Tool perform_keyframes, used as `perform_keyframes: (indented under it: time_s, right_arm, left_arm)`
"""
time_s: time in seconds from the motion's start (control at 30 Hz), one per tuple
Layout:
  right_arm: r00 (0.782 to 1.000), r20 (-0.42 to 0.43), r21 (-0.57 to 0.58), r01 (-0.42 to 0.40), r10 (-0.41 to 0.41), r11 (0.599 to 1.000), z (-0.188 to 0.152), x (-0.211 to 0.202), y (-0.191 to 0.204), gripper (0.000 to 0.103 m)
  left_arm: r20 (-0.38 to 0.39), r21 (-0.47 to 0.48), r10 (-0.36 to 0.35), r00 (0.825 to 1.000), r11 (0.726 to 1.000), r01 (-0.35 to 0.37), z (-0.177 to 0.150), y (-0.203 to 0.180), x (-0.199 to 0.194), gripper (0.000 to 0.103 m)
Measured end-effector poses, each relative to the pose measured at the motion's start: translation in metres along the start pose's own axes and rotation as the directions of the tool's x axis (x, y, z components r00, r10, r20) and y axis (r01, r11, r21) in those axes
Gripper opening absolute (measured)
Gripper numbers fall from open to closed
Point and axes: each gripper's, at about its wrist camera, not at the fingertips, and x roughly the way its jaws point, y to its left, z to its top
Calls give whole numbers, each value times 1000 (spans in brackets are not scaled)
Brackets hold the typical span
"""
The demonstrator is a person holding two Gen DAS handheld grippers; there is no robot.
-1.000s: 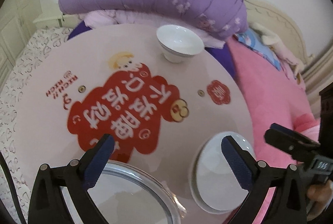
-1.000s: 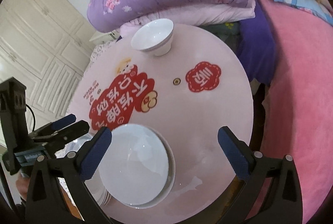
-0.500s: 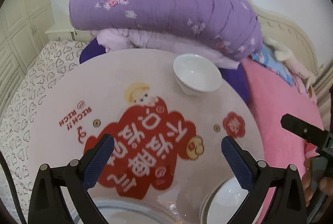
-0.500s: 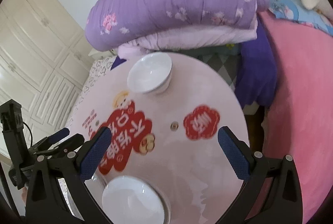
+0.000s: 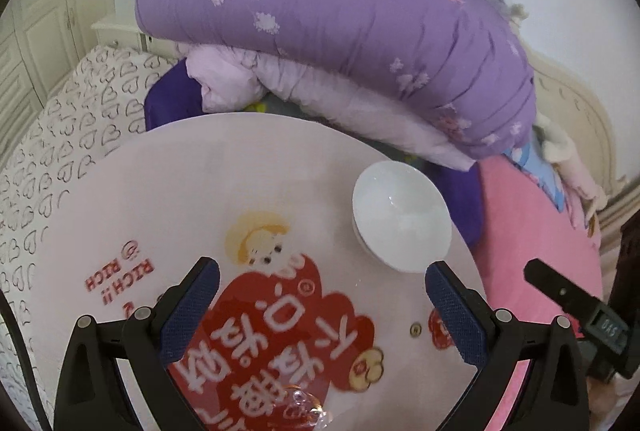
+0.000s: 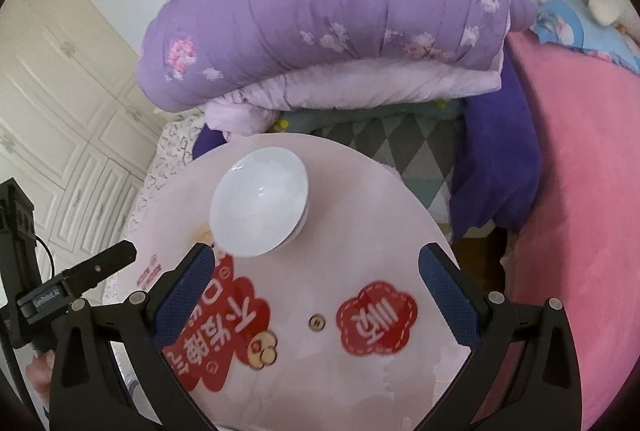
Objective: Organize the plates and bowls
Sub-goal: 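Move both tools toward the small white bowl on the table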
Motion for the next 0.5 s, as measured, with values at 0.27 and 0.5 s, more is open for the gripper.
perform_keyframes:
  time_s: [0.27, 0.5]
  right_arm:
    - [998, -57, 11, -23, 23, 1000, 25, 37, -5, 97]
    - [989, -138, 33, -44, 48, 998, 34, 74, -5, 79]
  left_arm:
    - [-108, -18, 17, 994, 1000, -19, 38, -1, 77, 101]
    - [-169, -30, 13, 986, 999, -19, 55, -7, 129, 94]
